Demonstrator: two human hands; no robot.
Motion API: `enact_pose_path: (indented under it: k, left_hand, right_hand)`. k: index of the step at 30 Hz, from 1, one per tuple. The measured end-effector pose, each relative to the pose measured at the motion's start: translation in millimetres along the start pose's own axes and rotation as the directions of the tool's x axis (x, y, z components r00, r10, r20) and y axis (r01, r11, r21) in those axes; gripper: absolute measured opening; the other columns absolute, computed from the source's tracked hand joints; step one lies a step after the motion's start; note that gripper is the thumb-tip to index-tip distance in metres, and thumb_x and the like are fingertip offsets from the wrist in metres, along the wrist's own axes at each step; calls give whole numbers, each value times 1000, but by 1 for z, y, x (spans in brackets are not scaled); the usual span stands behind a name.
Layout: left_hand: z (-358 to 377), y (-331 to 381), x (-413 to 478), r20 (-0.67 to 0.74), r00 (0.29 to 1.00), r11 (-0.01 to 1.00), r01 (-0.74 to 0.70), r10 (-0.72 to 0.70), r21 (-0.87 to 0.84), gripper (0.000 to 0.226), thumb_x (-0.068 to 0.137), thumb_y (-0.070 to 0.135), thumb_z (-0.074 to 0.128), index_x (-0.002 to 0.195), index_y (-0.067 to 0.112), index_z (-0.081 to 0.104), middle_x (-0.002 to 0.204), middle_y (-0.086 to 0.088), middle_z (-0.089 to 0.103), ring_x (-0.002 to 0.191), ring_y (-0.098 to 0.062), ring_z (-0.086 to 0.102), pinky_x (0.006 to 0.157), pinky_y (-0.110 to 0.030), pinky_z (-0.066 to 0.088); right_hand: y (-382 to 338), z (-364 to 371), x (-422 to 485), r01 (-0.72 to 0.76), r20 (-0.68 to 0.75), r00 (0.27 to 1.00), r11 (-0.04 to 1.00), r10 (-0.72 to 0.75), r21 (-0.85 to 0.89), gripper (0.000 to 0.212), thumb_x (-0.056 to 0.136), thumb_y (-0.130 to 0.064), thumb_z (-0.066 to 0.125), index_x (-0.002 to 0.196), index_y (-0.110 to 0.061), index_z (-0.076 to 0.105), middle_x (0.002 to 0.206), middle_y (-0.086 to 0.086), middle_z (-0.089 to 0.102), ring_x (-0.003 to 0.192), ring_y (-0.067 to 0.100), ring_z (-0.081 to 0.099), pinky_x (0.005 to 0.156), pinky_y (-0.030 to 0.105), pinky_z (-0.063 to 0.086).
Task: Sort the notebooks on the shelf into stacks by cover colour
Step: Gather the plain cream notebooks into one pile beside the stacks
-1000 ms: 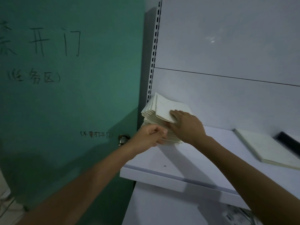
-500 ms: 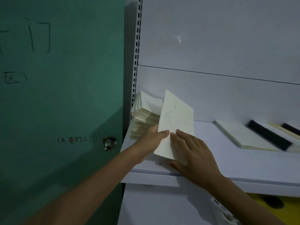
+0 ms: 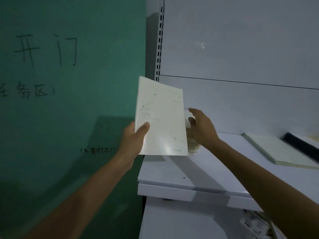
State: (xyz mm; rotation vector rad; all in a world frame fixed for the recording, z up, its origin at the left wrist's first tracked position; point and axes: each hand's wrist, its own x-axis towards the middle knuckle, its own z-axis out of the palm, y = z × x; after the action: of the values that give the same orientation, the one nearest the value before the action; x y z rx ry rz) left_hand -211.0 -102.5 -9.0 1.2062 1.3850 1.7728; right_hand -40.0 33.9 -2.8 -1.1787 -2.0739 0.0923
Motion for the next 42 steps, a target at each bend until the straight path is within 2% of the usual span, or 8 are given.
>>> enact_pose_path:
  k: [3, 7, 10, 14, 22, 27, 32, 42]
  left_hand:
    - [-15, -2, -8, -42, 999, 1000, 13, -12, 9, 22, 97, 27, 51, 118, 26, 57, 109, 11, 65, 101, -7, 61, 92, -36, 50]
    - [-27, -6, -14, -107, 992, 997, 67, -70, -30, 23, 96, 28, 52, 118, 25, 58, 115, 6, 65, 110, -17, 60, 99, -44, 47]
    - [-29, -10, -16, -122, 986, 992, 107, -114, -69, 26, 95, 28, 54, 121, 22, 59, 115, 4, 66, 110, -18, 60, 101, -47, 44]
    - [-24, -15, -19, -98, 989, 992, 107, -113, -64, 15, 96, 25, 53, 109, 27, 61, 103, 9, 67, 97, -10, 62, 90, -38, 50]
    - [-1, -23, -29, -21, 980, 968, 193, -199, -158, 18, 95, 25, 56, 111, 23, 63, 106, 3, 69, 99, -16, 64, 94, -42, 49]
    - [31, -25, -35, 85, 973, 950, 229, -216, -211, 33, 93, 31, 58, 125, 24, 59, 119, 3, 66, 114, -20, 59, 104, -47, 42]
    - [65, -19, -41, 197, 962, 910, 246, -189, -332, 31, 94, 35, 51, 122, 24, 58, 106, 1, 72, 98, -19, 68, 81, -39, 56]
    - [94, -11, -31, 239, 966, 982, -56, 100, -181, 29, 79, 31, 67, 107, 26, 60, 108, 2, 70, 104, -15, 65, 89, -37, 54]
  right_hand:
    - [-4, 7, 10, 87, 200, 977, 992, -68, -90, 41, 103, -35, 29, 129, -14, 53, 134, 8, 56, 116, 26, 55, 92, 37, 45]
    - [-2, -3, -10, 242, 207, 957, 951, -201, -193, 51, 93, -61, 28, 103, -20, 57, 100, -4, 63, 89, 20, 59, 66, 29, 44]
    - [12, -12, -27, 331, 142, 944, 877, -299, -349, 39, 94, -34, 54, 130, -18, 53, 126, 0, 61, 109, 23, 60, 79, 35, 50]
    - [44, -19, -51, 453, -31, 863, 800, -504, -392, 58, 68, 7, 78, 121, -9, 64, 119, 12, 66, 100, 31, 68, 70, 43, 57]
    - [57, -52, -66, 326, -360, 850, 921, -384, -212, 37, 86, 1, 62, 123, 1, 59, 105, 21, 69, 71, 35, 70, 67, 42, 57]
    - [44, -58, -93, 510, -295, 684, 726, -668, -461, 40, 91, -12, 51, 131, -7, 52, 127, 19, 58, 106, 32, 64, 83, 42, 53]
    - [41, -40, -118, 583, -154, 601, 561, -785, -587, 42, 94, -11, 56, 135, -9, 47, 137, 18, 51, 127, 31, 49, 101, 44, 46]
    - [74, -52, -132, 494, -175, 746, 710, -642, -502, 50, 94, -28, 53, 141, -17, 39, 146, 15, 42, 136, 29, 38, 110, 45, 34]
